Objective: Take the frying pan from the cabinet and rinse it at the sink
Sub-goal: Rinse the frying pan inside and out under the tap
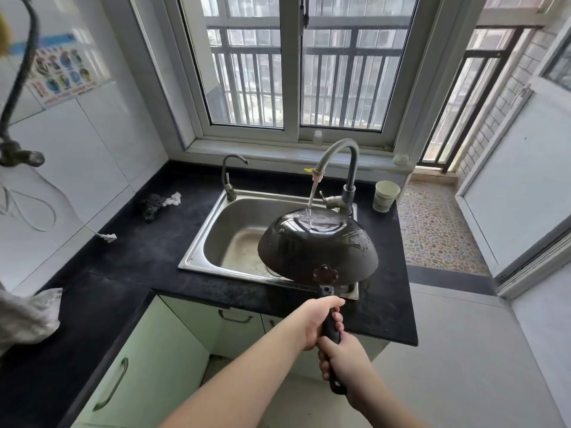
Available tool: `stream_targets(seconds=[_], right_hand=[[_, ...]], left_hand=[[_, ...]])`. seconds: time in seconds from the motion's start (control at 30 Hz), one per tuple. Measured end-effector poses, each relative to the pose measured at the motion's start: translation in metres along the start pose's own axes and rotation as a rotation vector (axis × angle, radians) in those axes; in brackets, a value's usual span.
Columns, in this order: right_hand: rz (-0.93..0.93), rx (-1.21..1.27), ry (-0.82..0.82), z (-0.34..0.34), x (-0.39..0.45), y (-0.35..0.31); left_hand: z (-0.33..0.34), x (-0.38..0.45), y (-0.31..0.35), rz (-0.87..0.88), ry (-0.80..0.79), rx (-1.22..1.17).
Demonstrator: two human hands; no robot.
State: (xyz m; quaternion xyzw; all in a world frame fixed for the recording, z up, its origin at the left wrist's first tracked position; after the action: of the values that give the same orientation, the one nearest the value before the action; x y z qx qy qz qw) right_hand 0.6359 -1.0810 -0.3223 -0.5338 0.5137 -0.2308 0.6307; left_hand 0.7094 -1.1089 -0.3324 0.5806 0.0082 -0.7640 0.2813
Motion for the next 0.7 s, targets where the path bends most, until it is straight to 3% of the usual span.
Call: stream_targets(seconds=[0.3, 0.7], right_hand=[[-0.106, -0.197, 0.046, -0.019, 0.000, -0.008], [-0.113, -0.290, 0.094, -0.023, 0.001, -0.012]], left_hand=[[0.014, 0.009, -0.004, 0.015, -0.091, -0.132], [0.020, 0.017, -0.002, 0.038, -0.143, -0.166]])
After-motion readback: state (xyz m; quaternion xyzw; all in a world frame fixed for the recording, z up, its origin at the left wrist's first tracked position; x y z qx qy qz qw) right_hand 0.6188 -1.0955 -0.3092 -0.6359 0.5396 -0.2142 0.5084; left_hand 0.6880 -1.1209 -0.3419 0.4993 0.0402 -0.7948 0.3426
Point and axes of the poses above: each hand's wrist, its own x-axis towards the middle knuckle, its own z-axis out of the palm, y = z × x, the point moved 8 cm from there along x, towards the middle knuckle, and after that the axes turned 15 degrees about -z, right-handed, at the moved point
